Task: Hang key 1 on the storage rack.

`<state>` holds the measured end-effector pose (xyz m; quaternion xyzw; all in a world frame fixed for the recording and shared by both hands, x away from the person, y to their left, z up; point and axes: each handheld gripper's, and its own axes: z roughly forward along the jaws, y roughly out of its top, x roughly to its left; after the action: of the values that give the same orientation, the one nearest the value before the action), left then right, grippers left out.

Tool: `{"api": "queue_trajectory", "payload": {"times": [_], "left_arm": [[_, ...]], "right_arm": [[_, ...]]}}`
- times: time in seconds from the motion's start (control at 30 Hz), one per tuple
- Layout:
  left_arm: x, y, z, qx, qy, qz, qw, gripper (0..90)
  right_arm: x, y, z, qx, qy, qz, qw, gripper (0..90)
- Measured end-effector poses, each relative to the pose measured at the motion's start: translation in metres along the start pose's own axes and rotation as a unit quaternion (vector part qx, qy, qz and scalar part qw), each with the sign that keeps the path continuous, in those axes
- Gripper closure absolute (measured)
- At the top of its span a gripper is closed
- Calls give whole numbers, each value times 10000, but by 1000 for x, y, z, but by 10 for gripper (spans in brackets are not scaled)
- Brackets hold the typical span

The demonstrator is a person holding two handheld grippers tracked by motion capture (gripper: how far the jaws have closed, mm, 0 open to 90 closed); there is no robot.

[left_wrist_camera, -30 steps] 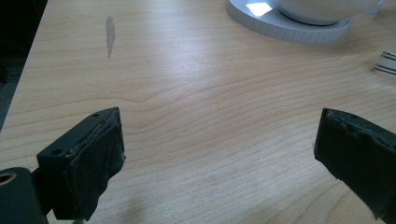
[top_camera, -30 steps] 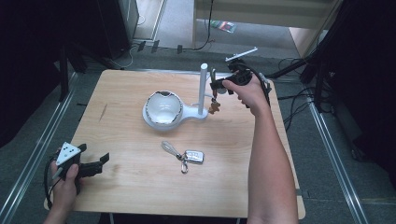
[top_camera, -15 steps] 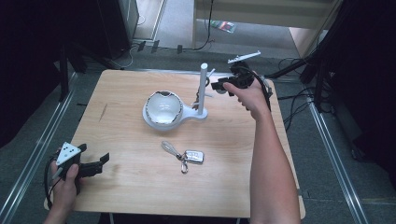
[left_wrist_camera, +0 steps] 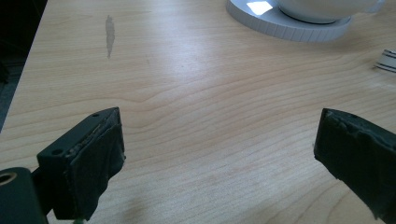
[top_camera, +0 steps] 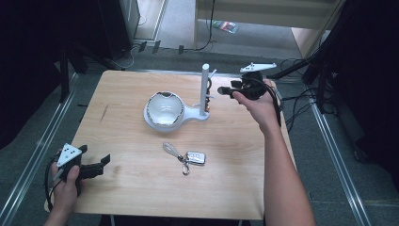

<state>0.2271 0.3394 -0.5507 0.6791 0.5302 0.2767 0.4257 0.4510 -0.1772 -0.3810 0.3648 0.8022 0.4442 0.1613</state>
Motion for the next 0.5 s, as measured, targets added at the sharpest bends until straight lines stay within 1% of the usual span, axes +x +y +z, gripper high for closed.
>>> {"api": "queue_trajectory", "payload": {"times": [0.2,0.37,0.43,0.5], "left_arm": [[0,0,0,0,5,6,10000,20],[0,0,0,9,9,21,10000,20],[0,0,0,7,6,19,10000,20],[0,0,0,8,2,21,10000,20]], "right_arm": [[14,-11,-13,-162,-217,-87,9996,482],[24,-22,-17,-294,-361,-53,9989,481],[29,-27,-18,-389,-433,-34,9983,480],[33,-31,-19,-456,-442,17,9980,477]]}}
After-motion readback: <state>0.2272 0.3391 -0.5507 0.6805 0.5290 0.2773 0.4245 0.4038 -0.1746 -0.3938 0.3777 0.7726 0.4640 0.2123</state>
